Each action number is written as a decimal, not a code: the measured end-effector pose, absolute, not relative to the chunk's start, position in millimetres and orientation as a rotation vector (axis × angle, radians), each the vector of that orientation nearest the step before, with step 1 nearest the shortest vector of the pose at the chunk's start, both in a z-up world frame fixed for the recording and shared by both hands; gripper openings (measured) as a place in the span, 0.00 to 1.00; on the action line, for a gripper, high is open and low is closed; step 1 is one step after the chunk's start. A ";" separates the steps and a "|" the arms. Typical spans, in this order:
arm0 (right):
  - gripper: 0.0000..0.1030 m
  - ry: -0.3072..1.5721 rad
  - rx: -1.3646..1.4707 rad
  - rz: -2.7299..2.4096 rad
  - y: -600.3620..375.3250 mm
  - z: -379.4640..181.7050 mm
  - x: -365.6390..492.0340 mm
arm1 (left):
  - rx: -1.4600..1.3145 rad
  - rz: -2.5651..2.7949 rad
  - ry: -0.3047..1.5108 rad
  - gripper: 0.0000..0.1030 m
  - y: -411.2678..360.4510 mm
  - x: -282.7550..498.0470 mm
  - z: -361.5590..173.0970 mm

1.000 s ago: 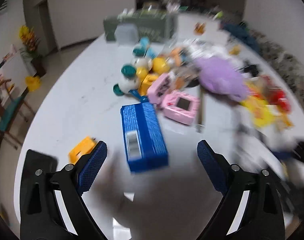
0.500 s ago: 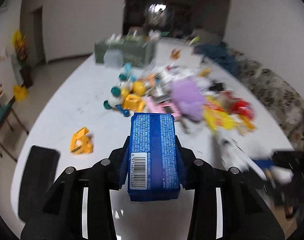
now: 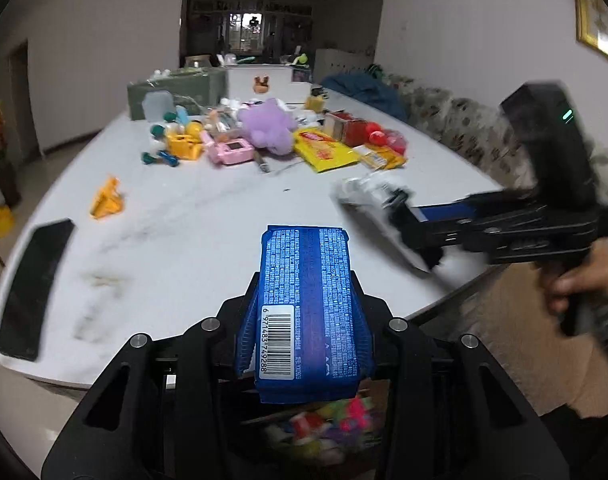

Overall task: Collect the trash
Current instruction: 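Carry the blue box and white pistol into the cardboard box and release, then grasp the yellow toy piece with the left tool while the right grasps the snack bag, then drop the yellow piece and snack bag into the cardboard box, then grasp the purple plush with the left tool while the right grasps the red box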

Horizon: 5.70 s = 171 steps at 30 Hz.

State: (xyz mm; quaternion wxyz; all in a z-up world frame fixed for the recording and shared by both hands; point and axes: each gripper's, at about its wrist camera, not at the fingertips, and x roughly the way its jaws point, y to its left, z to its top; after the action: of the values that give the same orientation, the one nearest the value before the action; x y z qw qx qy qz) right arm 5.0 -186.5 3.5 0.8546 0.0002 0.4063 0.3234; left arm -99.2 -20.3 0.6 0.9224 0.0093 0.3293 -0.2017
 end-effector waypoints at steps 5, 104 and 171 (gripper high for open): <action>0.33 0.849 -0.138 0.572 -176.2 10.5 19.7 | 0.015 -0.396 0.626 0.38 -15.0 -98.1 11.9; 0.49 0.915 0.003 0.448 -231.2 -8.2 75.0 | -0.060 0.005 0.833 0.38 73.4 57.6 -2.1; 0.48 0.707 0.125 0.464 -283.8 41.6 68.9 | 0.050 -0.101 0.857 0.85 -113.9 187.5 4.2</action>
State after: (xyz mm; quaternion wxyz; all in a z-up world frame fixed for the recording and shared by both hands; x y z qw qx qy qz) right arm 68.9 -283.8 41.6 0.9101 0.0607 0.3426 0.2250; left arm 187.5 -113.9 4.2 0.9082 0.0240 0.4151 -0.0487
